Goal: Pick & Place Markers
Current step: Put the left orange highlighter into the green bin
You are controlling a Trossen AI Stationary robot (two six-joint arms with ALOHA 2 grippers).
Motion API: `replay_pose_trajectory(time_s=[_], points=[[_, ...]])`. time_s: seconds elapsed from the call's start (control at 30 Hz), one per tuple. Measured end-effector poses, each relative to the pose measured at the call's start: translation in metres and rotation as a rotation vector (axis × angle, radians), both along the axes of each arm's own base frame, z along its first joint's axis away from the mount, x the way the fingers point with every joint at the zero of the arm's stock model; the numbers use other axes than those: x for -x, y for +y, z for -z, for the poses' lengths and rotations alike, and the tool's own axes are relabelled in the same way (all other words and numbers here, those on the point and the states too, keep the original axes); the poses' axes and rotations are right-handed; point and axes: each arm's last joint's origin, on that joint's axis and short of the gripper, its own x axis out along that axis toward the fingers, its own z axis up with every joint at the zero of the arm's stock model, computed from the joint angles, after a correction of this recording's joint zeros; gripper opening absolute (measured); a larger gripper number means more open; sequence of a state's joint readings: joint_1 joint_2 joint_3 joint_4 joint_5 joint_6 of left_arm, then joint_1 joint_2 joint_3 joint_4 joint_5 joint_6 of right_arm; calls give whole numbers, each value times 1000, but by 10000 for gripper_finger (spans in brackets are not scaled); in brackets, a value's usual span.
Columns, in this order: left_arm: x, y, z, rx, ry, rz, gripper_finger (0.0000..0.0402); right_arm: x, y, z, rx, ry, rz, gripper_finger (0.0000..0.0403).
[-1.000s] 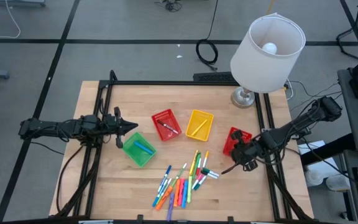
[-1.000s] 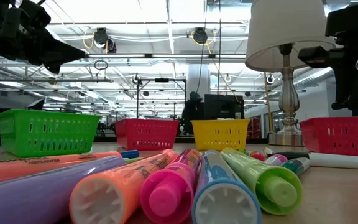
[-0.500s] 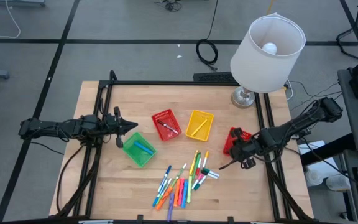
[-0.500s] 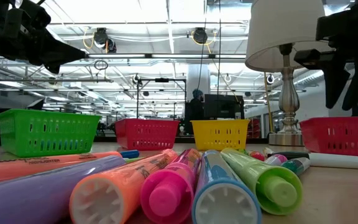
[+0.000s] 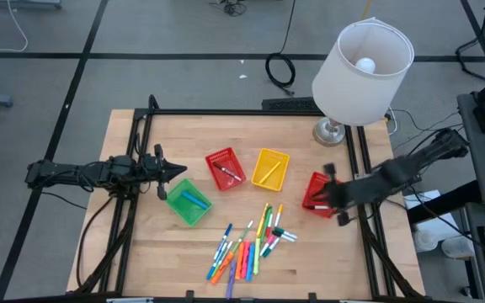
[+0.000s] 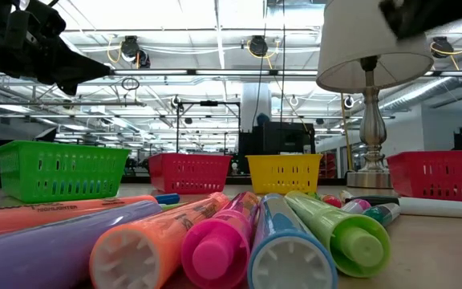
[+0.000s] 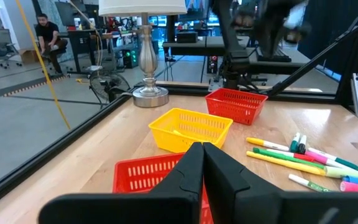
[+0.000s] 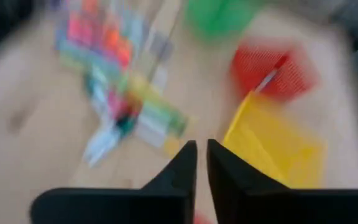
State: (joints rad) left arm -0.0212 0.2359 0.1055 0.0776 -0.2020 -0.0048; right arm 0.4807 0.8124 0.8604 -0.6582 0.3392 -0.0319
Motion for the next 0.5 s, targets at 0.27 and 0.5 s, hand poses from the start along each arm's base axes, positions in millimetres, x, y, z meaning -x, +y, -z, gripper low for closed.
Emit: replay_pose_trajectory(time_s=[0.27, 0.5], points=[[0, 0, 0, -2, 0, -8, 19, 69, -39, -33, -252, -501, 134, 1], [0, 0, 1, 9, 6, -9, 19, 78, -45, 8, -298, -573, 186, 0]])
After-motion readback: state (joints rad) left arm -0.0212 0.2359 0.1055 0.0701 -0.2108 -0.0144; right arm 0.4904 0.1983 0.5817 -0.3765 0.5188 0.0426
